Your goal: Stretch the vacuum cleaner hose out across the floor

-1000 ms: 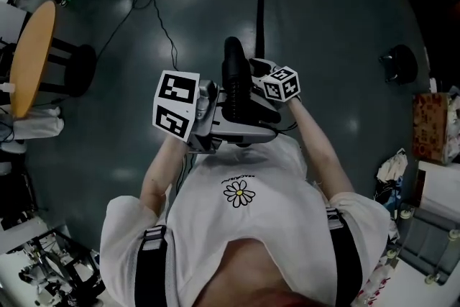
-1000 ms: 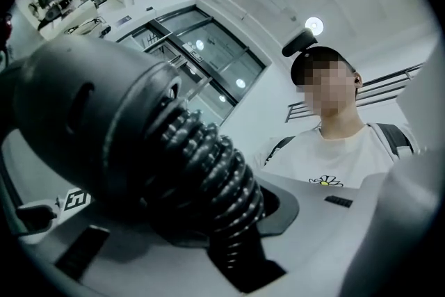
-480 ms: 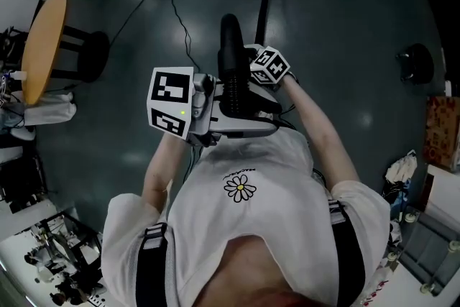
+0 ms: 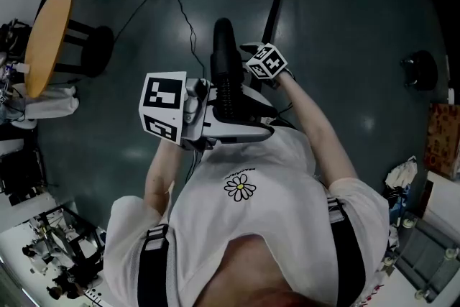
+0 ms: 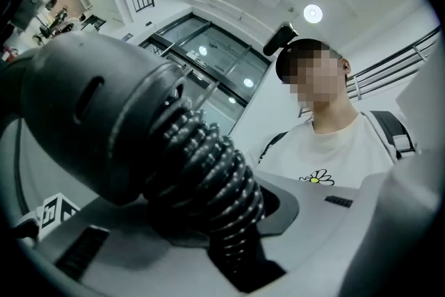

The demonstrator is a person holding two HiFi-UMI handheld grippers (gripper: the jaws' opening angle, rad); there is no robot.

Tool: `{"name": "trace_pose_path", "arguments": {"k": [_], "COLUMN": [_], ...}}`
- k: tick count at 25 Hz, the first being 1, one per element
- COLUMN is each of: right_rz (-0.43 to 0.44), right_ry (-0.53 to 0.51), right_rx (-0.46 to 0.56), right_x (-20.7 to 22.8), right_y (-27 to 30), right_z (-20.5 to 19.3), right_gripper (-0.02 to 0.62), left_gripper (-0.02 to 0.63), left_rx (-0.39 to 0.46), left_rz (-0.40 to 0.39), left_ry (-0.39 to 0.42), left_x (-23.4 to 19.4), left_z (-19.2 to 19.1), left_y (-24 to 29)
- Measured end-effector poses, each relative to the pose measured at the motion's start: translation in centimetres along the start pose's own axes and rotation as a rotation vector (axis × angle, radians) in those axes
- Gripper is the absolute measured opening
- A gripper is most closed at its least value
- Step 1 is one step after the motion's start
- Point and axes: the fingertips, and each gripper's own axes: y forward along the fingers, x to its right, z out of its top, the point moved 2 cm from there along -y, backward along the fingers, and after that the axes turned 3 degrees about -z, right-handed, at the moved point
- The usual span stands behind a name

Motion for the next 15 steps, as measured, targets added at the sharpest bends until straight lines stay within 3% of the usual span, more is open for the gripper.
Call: {"name": "trace_pose_path", "arguments": {"k": [6, 11, 15], "right_rz": [0.057, 0.123, 0.025], "right_ry": [-0.045, -0.073, -0.130], "right_rx": [-0.028, -0.137, -0.120], "right_x": [-0.8, -1.0, 1.4], "right_y": [1.1, 2.5, 1.5], "right_z": [0.1, -0.4, 0.5], "right_gripper": [0.265, 0.262, 0.213], "left_gripper": [0.117, 0.117, 0.117], "left_rx": [0.023, 0.014, 0.053], "left_rz": [-0.037, -0.037, -0.014], "left_ry": [-0.014, 0.001, -0.002], "left_x": [0.5, 1.3, 1.0], "left_z": [0.2, -0.1, -0.1], "left_y": [-0.4, -0.5, -0.9]}}
